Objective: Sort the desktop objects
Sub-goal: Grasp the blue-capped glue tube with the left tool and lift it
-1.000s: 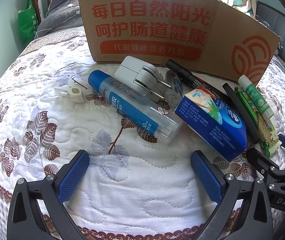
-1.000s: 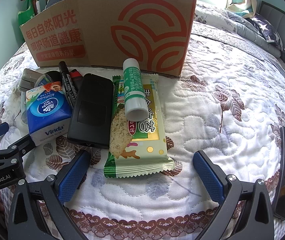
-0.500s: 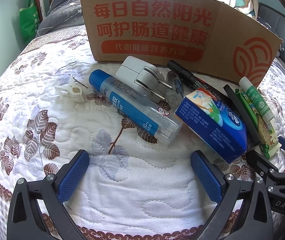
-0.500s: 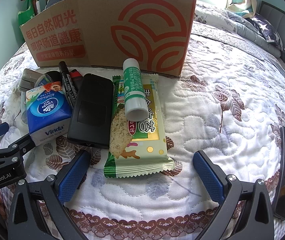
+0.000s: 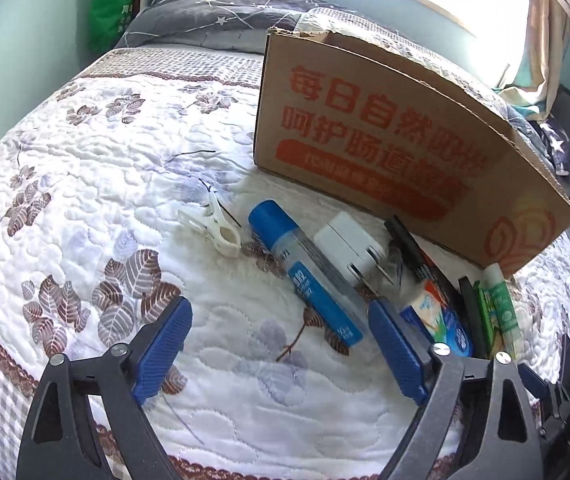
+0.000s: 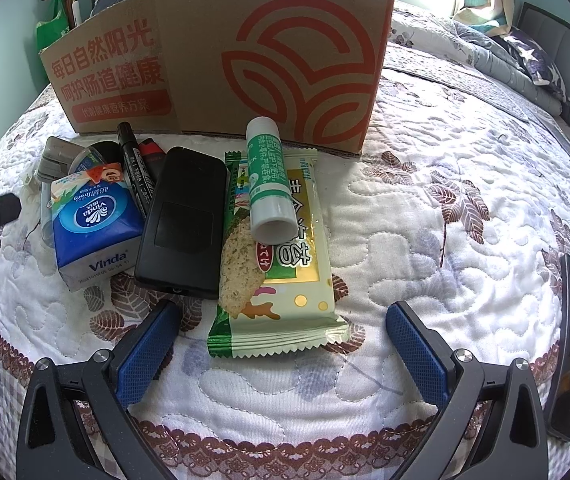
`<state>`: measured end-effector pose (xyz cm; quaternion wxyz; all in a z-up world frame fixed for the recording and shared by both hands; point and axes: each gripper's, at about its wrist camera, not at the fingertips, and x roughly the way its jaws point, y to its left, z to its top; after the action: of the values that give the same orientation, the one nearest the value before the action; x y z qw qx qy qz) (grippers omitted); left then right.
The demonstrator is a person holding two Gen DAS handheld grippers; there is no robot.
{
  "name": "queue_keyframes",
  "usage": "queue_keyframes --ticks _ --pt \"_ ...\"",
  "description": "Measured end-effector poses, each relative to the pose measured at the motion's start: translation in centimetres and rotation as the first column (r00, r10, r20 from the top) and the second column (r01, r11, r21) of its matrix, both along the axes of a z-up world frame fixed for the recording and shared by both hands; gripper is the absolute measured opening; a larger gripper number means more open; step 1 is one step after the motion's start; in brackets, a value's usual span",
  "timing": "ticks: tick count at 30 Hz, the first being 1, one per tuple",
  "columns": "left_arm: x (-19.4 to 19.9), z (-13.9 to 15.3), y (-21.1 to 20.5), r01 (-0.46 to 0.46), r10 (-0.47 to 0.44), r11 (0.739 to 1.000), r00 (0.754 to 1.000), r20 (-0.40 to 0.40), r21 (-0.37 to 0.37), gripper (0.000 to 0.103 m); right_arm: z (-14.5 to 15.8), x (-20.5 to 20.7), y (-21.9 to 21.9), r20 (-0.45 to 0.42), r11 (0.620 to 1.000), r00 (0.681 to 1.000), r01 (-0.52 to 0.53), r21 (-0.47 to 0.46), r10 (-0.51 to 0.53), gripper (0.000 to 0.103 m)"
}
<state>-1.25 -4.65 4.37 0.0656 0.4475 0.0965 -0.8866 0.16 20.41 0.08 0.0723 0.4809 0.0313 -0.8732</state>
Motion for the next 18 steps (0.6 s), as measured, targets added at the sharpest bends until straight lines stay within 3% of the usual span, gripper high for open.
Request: queue_keyframes --ticks 1,2,4,10,13,16,18 --pt "-0.8 -0.2 0.4 0.006 -0.006 1.0 1.0 0.019 -0.019 0.103 0.3 0.0 0.1 0.037 0.999 0.999 -0.04 0.002 0.04 0.103" --pt "-1.5 -0.4 0.6 0.015 -0.014 1.0 0.999 0.041 -0.02 0.103 1.0 0.2 0.1 0.048 0.997 0.997 -0.057 0.052 0.055 0.099" --pt "-2.3 -0.9 1.1 0.018 -0.019 1.0 0.998 0.061 0.023 0.103 4.1 1.1 0.4 -0.033 0.989 0.998 -0.041 0.14 0.046 0.092" --pt "-3.3 -2.7 2.4 -0.041 0.04 0.999 0.991 0.127 0.007 0.103 15.1 1.3 2.0 -0.048 0.997 0.997 -0.063 0.041 0.065 0.092" --pt "-3.9 -2.9 2.4 -0.052 0.057 0.998 0.989 0.133 -0.038 0.103 19.7 2.9 3.4 -0.165 0.996 0.983 -0.077 0.046 0.084 0.092" --pt "-4.4 -2.7 1.8 -0.08 0.091 0.993 0.985 0.145 -0.084 0.103 20.5 3.8 4.4 -0.209 0.998 0.976 -0.055 -0.001 0.053 0.092" --pt "-4.3 -2.6 1.8 -0.055 0.07 0.993 0.986 0.154 -0.103 0.103 18.9 3.2 4.6 -0.152 0.997 0.987 -0.055 -0.048 0.047 0.092"
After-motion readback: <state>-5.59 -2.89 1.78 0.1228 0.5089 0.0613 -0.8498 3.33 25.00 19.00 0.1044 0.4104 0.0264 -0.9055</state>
